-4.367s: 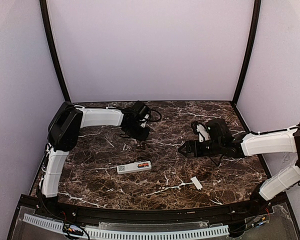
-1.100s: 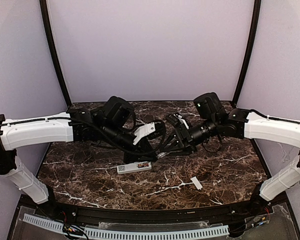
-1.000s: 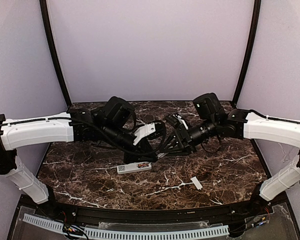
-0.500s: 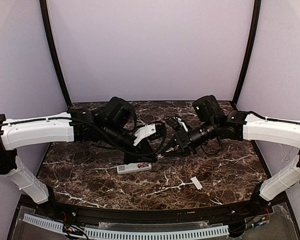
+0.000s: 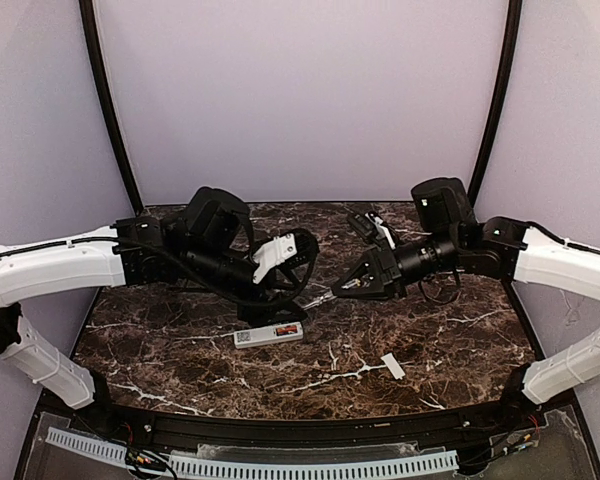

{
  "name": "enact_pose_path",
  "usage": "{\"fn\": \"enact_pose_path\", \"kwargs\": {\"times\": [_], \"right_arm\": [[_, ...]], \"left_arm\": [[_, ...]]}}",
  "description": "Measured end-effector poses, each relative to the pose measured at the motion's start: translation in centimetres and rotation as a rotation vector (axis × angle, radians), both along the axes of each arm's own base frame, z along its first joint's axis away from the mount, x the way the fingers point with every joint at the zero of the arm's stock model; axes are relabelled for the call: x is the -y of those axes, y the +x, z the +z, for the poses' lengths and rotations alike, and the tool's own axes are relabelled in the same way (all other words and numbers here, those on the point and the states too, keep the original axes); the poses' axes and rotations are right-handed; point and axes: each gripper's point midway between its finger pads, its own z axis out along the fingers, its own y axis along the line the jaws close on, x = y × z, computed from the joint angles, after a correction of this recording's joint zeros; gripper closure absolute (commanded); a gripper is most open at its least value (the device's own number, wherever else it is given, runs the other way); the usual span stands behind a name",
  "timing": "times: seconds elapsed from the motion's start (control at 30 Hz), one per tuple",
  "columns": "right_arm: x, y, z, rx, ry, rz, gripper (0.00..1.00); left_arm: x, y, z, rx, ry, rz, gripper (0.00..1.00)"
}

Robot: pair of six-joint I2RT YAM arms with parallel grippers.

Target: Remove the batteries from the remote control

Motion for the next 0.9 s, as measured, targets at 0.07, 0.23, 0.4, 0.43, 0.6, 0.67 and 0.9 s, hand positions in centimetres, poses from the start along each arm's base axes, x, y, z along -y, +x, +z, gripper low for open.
{"fn": "enact_pose_path", "kwargs": {"times": [0.07,0.23,0.4,0.43,0.6,0.67,0.9], "right_arm": [[0.2,0.0,0.4,0.012,0.008,-0.011,1.00],[0.3,0.2,0.5,0.015,0.017,-0.034,1.00],[0.3,0.4,-0.1,-0.011,0.012,-0.053,1.00],[0.3,0.4,-0.2,-0.014,0.012,-0.058,1.00],[0.3,0.5,-0.7,-0.038,0.014,-0.073,1.00],[0.3,0.5,-0.9,-0.047,0.015,-0.078,1.00],[0.2,0.5,-1.1,-0.066,0.018,-0.086,1.00]], "left_arm": [[-0.1,-0.1,0.7,0.017,-0.024,-0.002,0.51],[0.1,-0.2,1.1,0.018,-0.051,-0.012,0.60],[0.3,-0.4,1.3,0.008,-0.066,-0.015,0.72],[0.3,-0.4,1.3,0.007,-0.068,-0.016,0.73],[0.3,-0.5,1.1,-0.001,-0.068,-0.016,0.72],[0.3,-0.4,1.1,-0.001,-0.070,-0.014,0.71],[0.4,-0.4,1.2,-0.001,-0.077,-0.016,0.60]]}}
